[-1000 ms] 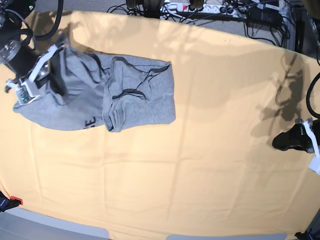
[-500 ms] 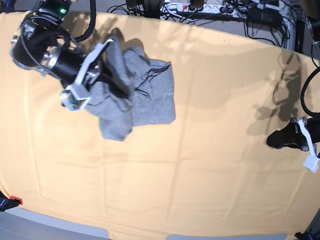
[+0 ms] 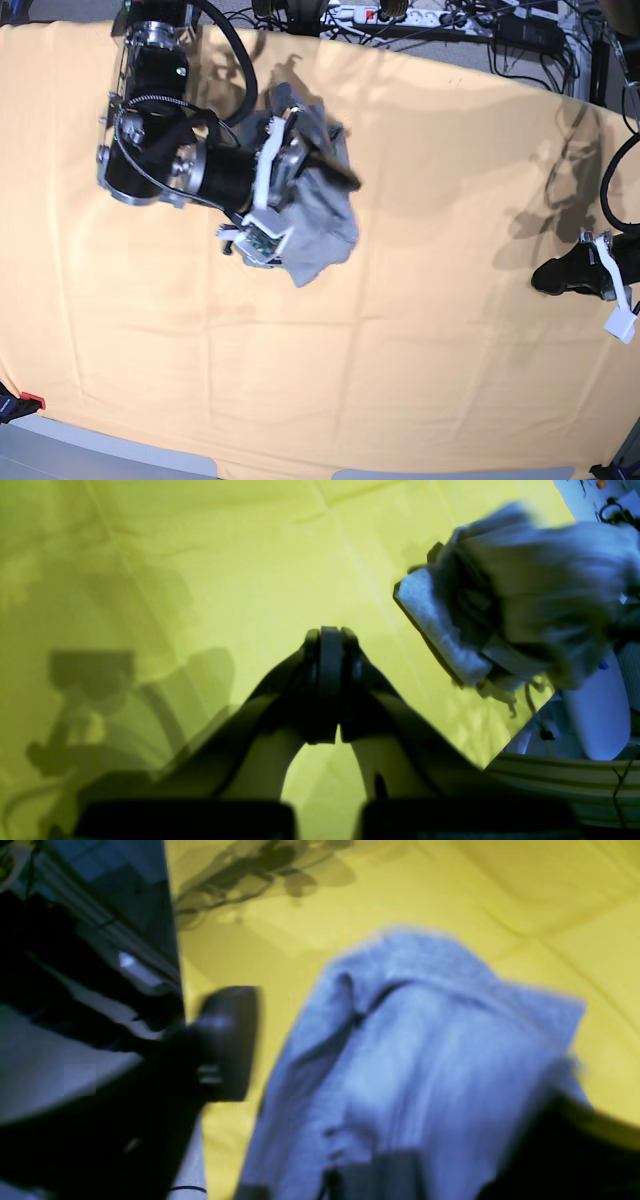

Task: Layout the t-shirt on the table in an organized manner, then fold the t-shirt properly
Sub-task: 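Lower the shirt onto the table with the right gripper, print facing up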

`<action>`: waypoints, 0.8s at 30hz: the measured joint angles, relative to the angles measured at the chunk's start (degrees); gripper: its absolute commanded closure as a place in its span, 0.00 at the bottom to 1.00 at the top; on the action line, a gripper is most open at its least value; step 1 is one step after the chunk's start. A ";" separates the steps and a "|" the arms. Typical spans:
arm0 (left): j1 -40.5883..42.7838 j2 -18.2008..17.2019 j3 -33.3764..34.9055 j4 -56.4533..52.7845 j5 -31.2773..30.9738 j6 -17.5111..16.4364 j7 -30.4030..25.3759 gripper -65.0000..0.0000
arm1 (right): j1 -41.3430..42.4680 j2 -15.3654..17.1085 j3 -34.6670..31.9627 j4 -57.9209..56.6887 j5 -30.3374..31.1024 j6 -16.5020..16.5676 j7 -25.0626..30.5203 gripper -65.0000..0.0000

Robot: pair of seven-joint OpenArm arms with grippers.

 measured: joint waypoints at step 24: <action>0.00 0.00 0.00 0.00 0.00 -1.27 0.00 1.00 | -6.10 1.18 16.31 12.15 5.14 0.02 -2.93 1.00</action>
